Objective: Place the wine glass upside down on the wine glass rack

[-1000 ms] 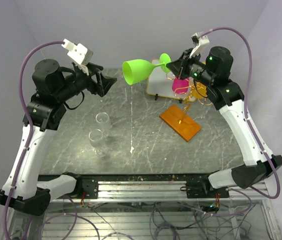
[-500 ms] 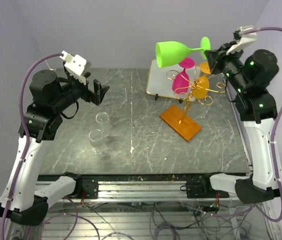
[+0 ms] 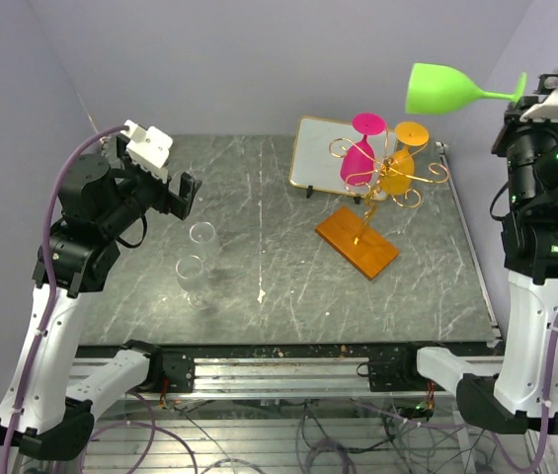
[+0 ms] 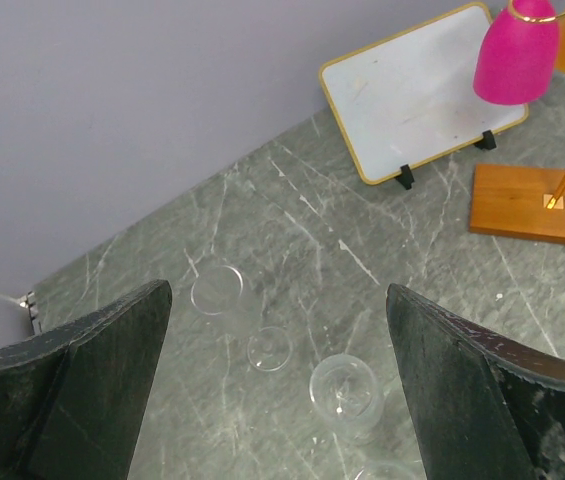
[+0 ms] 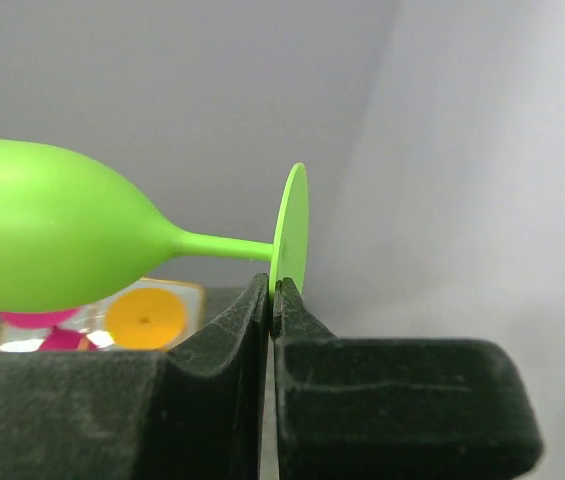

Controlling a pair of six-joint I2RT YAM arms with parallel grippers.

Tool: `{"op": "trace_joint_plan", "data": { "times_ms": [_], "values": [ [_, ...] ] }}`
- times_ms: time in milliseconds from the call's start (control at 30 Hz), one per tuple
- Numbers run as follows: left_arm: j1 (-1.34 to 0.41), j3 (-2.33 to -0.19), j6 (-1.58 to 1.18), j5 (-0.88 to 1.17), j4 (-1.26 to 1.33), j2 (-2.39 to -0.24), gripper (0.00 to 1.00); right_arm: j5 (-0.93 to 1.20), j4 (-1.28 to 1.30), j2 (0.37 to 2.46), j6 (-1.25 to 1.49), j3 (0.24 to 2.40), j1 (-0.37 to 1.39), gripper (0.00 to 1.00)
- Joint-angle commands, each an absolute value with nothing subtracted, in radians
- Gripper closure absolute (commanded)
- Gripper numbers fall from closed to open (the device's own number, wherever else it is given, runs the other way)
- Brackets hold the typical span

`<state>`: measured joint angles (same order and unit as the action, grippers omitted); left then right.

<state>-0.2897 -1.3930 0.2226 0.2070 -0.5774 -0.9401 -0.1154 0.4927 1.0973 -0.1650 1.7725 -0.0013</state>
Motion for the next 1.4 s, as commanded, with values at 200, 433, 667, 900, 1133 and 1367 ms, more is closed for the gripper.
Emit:
{"op": "trace_joint_plan", "data": {
  "times_ms": [200,433,667,900,1133,1367],
  "values": [
    [-0.266,-1.382,0.247,0.222,-0.601,-0.925,0.0,-0.491,0.426,1.049,-0.397,1.693,-0.107,1.0],
    [-0.262,-1.381,0.245,0.239,-0.601,-0.928,0.0,-0.664,0.368,1.079,-0.537,1.594,-0.109,1.0],
    [-0.254,-1.378,0.247,0.247,-0.604,-0.921,0.0,-0.719,0.348,1.146,-0.636,1.524,-0.108,1.0],
    [-0.253,-1.376,0.254,0.252,-0.609,-0.913,0.0,-0.67,0.315,1.182,-0.791,1.444,-0.106,1.0],
    [-0.25,-1.373,0.255,0.262,-0.609,-0.908,0.01,-0.554,0.239,1.154,-1.022,1.317,-0.107,1.0],
    [-0.248,-1.374,0.253,0.265,-0.607,-0.908,0.01,-0.394,0.178,1.102,-1.213,1.215,-0.104,1.0]
  ]
}}
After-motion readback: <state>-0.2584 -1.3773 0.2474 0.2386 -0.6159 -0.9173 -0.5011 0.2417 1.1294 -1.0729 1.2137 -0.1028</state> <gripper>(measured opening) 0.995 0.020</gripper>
